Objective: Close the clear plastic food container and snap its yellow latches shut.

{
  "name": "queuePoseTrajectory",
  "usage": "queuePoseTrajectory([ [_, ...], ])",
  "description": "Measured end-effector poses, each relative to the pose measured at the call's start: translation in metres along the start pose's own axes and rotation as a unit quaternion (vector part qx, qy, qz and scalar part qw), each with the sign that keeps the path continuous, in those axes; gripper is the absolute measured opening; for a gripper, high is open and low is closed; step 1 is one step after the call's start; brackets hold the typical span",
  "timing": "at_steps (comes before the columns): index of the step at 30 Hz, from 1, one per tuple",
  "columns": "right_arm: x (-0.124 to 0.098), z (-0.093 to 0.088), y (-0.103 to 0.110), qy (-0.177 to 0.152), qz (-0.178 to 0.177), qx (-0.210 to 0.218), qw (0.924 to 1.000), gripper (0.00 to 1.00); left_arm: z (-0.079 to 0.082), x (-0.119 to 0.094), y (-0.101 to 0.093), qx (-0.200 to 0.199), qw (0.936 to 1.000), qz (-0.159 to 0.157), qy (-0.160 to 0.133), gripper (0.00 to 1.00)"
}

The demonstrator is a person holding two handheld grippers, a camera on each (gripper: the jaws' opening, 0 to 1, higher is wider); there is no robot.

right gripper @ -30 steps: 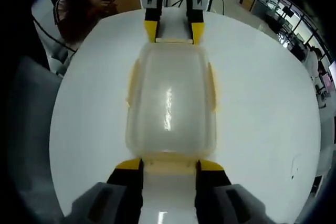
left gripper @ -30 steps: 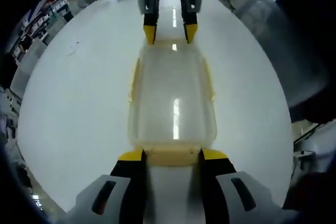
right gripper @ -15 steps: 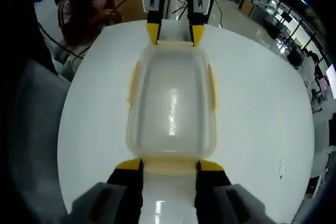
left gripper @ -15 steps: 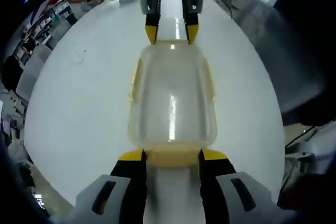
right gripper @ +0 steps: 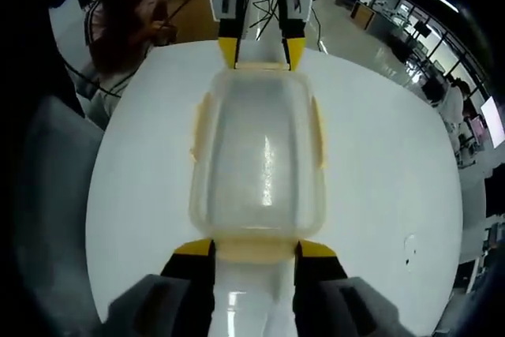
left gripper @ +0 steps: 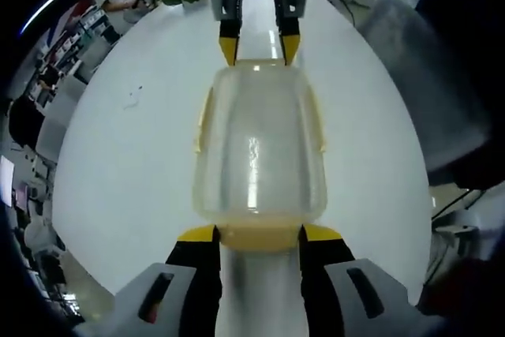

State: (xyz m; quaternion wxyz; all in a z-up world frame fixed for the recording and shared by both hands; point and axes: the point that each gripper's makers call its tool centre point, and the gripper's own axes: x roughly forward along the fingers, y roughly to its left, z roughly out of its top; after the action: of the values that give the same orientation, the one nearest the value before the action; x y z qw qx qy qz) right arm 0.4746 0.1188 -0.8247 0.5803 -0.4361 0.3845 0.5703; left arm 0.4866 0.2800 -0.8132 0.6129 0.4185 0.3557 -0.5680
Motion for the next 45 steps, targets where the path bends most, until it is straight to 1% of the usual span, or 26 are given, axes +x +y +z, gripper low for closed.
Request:
queuePoseTrajectory([
  [5,-0.005,-0.005,-0.001,-0.003,-0.004,0.003,1.0,0.36,0.006,-0.001,0.001,-0.003,1.0,-0.001,-0.002,0.35],
  [8,-0.008,-0.012,0.0,0.0,-0.007,0.005,1.0,0.36,0.015,-0.001,0.001,-0.004,1.0,-0.002,-0.008,0.35],
  [12,-0.014,-0.021,0.005,0.001,-0.007,0.007,1.0,0.36,0.024,0.003,-0.004,-0.001,1.0,-0.004,-0.005,0.35],
  [17,-0.017,-0.03,0.004,0.001,-0.012,0.008,0.9999,0.36,0.036,0.004,-0.002,0.008,0.9999,0.008,-0.002,0.35],
  [19,-0.018,-0.034,0.007,0.001,-0.008,0.012,0.9999,0.36,0.04,0.005,-0.005,0.008,1.0,0.004,-0.003,0.35],
  [20,-0.019,-0.036,0.01,0.0,-0.003,0.009,1.0,0.36,0.043,0.006,-0.006,0.016,0.9998,0.002,-0.005,0.35],
  [22,-0.02,-0.041,0.01,0.002,-0.007,0.005,1.0,0.36,0.049,0.007,-0.006,0.011,0.9999,0.002,-0.006,0.35],
  [27,-0.024,-0.056,0.011,-0.003,-0.015,0.021,0.9997,0.36,0.063,0.011,-0.004,0.018,0.9998,0.003,-0.004,0.35],
  [32,-0.027,-0.069,0.014,-0.003,-0.019,0.023,0.9996,0.36,0.075,0.017,-0.004,0.026,0.9997,0.002,0.002,0.35],
  [35,-0.032,-0.076,0.011,-0.008,-0.02,0.032,0.9992,0.36,0.083,0.017,-0.002,0.027,0.9996,0.004,0.001,0.35],
  [40,-0.038,-0.084,0.009,-0.007,-0.018,0.032,0.9993,0.36,0.093,0.02,0.001,0.025,0.9997,0.0,-0.003,0.35],
  [45,-0.039,-0.094,0.012,-0.004,-0.009,0.036,0.9993,0.36,0.101,0.026,-0.002,0.02,0.9997,-0.015,0.0,0.35],
])
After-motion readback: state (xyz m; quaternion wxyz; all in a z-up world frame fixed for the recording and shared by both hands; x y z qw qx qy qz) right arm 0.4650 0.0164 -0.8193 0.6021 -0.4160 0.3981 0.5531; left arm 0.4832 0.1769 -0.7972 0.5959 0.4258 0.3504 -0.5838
